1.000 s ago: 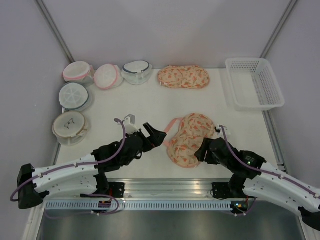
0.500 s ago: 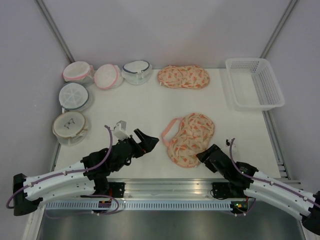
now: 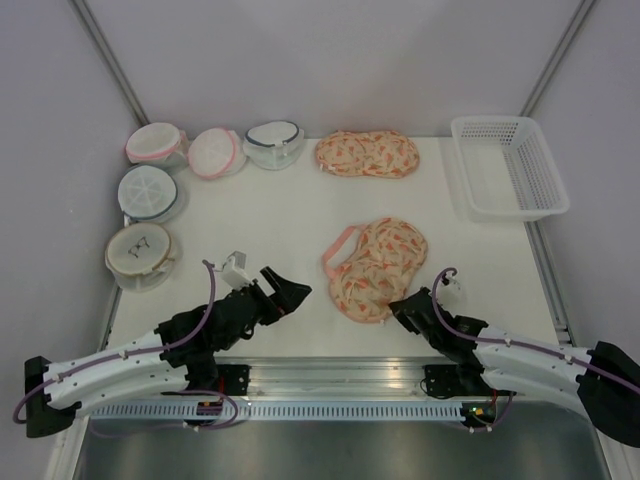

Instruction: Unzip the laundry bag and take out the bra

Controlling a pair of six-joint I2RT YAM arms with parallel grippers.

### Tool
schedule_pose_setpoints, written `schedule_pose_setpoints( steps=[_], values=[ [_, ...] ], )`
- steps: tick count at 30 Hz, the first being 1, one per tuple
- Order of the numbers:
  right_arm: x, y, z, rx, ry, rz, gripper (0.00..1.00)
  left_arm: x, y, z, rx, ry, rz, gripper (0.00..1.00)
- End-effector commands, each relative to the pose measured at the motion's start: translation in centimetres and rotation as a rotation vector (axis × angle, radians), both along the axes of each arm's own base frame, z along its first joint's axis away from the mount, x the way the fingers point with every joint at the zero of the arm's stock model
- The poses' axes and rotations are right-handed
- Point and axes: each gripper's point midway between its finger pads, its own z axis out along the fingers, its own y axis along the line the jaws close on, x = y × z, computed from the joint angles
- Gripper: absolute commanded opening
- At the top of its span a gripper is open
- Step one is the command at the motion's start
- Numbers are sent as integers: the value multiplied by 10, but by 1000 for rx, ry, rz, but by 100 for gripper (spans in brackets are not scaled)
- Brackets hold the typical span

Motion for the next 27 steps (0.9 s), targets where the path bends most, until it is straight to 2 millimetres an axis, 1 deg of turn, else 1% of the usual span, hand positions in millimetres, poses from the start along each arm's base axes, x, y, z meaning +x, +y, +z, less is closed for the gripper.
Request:
schedule_pose_setpoints(
  steps=[1,2,3,4,5,6,7,8,9,10,11,12,13,14,15,16,17,18,19,21,22,24,26,27],
  values=[
    [9,-22,21,-224,-46,24,0,-6,1,-4,-23,29,-9,99],
    [15,-26,37,-313,-88,59,0,-6,2,-5,-25,32,-7,99],
    [20,-44,49,-440,-106,37,0,-6,2,-5,-28,32,-6,100],
    [35,-33,93,-439,-170,32,0,-7,3,-6,-28,33,-6,100],
    [42,-38,111,-545,-196,63,1,-7,3,-6,-29,35,-5,100],
    [45,-48,117,-681,-167,71,0,-6,3,-7,-29,36,-1,100],
    [59,-39,158,-697,-218,66,1,-6,3,-7,-30,38,2,100],
    [66,-38,170,-765,-222,75,0,-6,3,-7,-30,38,2,100],
    [72,-47,170,-952,-183,106,0,-6,2,-6,-30,38,2,100],
    [82,-33,195,-981,-214,125,1,-5,2,-5,-33,37,4,100],
    [87,-28,200,-1044,-206,150,1,-5,3,-5,-32,38,6,100],
    [93,-26,189,-1181,-148,204,0,-6,4,-3,-36,36,6,99],
    [98,-15,203,-1273,-169,247,0,-6,5,-3,-35,36,9,100],
    [99,-9,199,-1348,-149,303,0,-5,7,-1,-48,34,19,100],
    [102,3,183,-1441,-108,379,0,-6,9,0,-45,33,22,100],
    [97,12,176,-1529,-106,456,0,-6,11,-1,-52,38,30,100],
    [95,22,154,-1593,-72,539,0,-5,15,1,-60,34,43,100],
    [91,29,139,-1615,-59,602,1,-6,20,0,-54,40,51,100],
    [83,40,125,-1652,-60,712,0,-7,23,-3,-58,51,66,100],
    [72,59,93,-1648,-58,838,0,-6,30,-1,-81,50,90,100],
    [60,65,82,-1671,-72,895,1,-8,36,-5,-72,64,101,100],
    [46,72,65,-1695,-79,966,1,-9,44,-2,-97,64,121,99],
    [38,74,57,-1706,-78,1009,0,-9,53,-4,-99,66,147,99],
    [31,78,52,-1715,-104,1037,1,-10,57,0,-123,61,157,99]
  ],
)
